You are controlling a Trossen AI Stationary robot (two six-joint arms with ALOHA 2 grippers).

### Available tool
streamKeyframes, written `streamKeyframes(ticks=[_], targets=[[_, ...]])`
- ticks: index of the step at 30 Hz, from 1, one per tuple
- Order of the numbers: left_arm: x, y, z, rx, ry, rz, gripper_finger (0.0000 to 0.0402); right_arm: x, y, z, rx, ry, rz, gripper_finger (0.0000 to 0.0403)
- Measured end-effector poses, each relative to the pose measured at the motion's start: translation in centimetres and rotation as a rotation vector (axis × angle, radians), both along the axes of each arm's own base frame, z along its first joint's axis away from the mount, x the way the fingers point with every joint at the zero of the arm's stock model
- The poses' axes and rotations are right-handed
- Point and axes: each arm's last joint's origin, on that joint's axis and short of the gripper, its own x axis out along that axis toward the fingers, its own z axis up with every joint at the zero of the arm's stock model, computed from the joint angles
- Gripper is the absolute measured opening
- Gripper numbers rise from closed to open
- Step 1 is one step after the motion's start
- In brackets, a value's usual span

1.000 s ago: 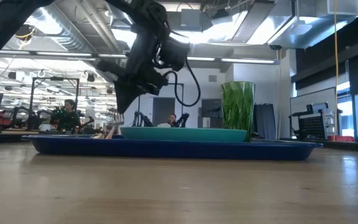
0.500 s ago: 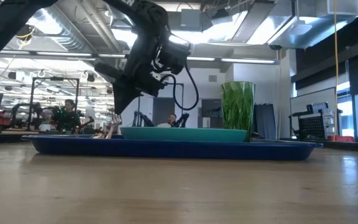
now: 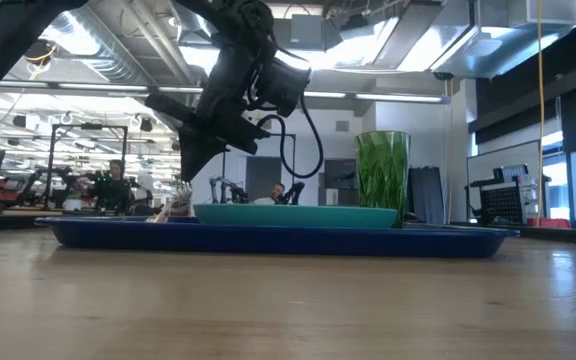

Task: Pick and place plate/cup/fork/spoon on tray
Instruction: Put the orange fork on the blue serving tray to the left side of the green plate

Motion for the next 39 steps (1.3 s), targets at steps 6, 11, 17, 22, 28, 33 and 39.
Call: streamKeyframes(ticks=[6,11,17,22,28,33,39], targets=[[-0.3,0.8,0.0,0.0,0.0,0.02,0.0,0.0,0.0,0.0,-0.007,0.005,0.016,0.0004],[-0.3,1.7,-0.8,-0.002,0.018,0.041,0.0,0.0,0.0,0.0,-0.007,0.005,0.018,0.0004],[0.3,2.2,-2.9,-0.005,0.065,0.032,0.0,0.0,0.0,0.0,-0.008,0.006,0.02,0.0004],[0.5,2.5,-3.5,-0.018,0.057,0.028,0.0,0.0,0.0,0.0,-0.01,0.008,0.022,0.0004],[0.5,3.1,-3.6,-0.037,0.021,0.053,0.0,0.0,0.0,0.0,-0.01,0.01,0.022,0.0004],[0.6,3.5,-3.7,-0.049,-0.018,0.069,0.0,0.0,0.0,0.0,-0.01,0.01,0.021,0.0004],[0.6,3.5,-3.7,-0.054,-0.011,0.049,0.0,0.0,0.0,0.0,-0.011,0.01,0.022,0.0004]])
